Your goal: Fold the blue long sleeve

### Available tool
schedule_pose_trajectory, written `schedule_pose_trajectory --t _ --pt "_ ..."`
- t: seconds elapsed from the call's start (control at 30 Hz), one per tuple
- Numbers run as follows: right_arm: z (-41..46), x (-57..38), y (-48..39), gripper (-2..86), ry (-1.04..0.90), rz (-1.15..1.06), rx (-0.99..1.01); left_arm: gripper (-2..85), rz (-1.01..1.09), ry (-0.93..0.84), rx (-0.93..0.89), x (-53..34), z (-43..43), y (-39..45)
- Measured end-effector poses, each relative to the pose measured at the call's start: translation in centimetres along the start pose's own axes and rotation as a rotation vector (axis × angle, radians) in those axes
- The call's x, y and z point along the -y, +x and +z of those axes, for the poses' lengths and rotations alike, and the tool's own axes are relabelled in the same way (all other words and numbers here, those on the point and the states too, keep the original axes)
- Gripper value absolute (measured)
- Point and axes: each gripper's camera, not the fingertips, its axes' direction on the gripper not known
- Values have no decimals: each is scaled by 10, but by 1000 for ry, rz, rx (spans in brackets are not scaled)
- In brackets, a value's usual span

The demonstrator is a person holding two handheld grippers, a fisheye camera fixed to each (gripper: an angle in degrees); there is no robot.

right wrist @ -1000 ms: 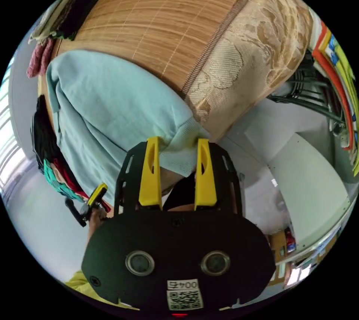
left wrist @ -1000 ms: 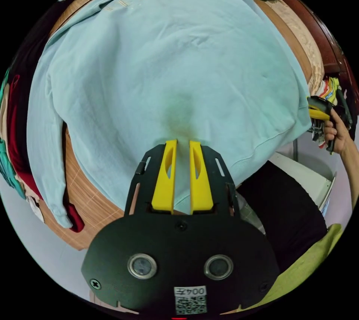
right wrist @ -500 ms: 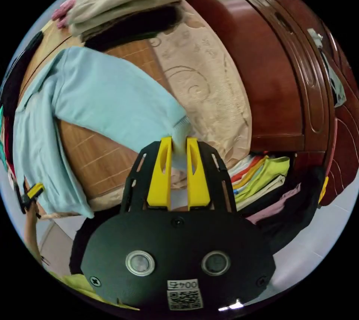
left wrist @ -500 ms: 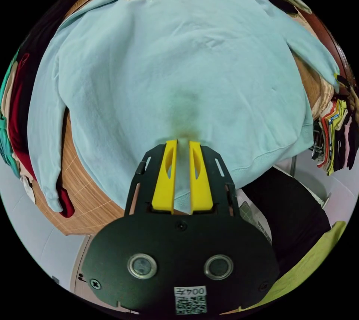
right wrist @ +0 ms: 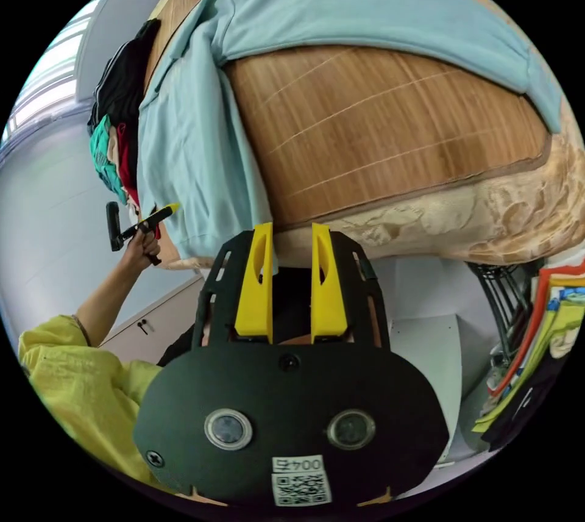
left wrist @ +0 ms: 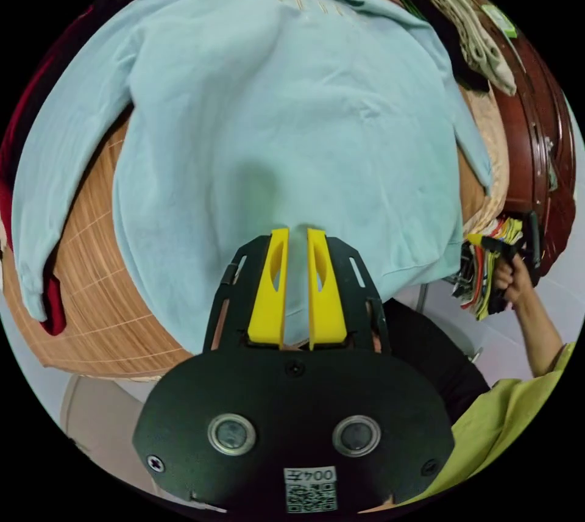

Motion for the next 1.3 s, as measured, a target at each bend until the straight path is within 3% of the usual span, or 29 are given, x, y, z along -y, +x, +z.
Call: schedule_pose_trajectory --t 0.2,0.4,0.53,0.57,0.73,0.83,0.9,1.03,1.1,1.3 --pt "38 -9 -29 124 20 -108 -10 32 -34 56 4 -11 -25 -44" --pt "81 -1 -97 47 -25 -211 -320 36 -68 34 66 -12 -25 -77" --pt "54 -66 -216 42 201 -567 -512 46 -84 -14 78 -10 -17 -94" --pt "48 -73 -218 42 238 -560 -533 47 -91 -27 82 -10 -15 -100" --pt "34 -55 -16 41 220 191 -193 57 -66 -31 49 -11 -12 -109" --pt "61 -37 35 47 120 321 -121 82 -9 -26 6 -15 -13 -101" --pt "66 -33 43 50 118 348 -125 94 22 16 -6 -21 -25 -100" --pt "43 -49 23 43 304 352 -238 93 -38 158 -27 -30 -65 -127" --pt "45 -49 -5 47 328 236 -331 91 -64 223 54 -25 -89 -149" --pt "125 -14 -76 66 153 -123 -462 91 -54 210 242 30 -94 -179"
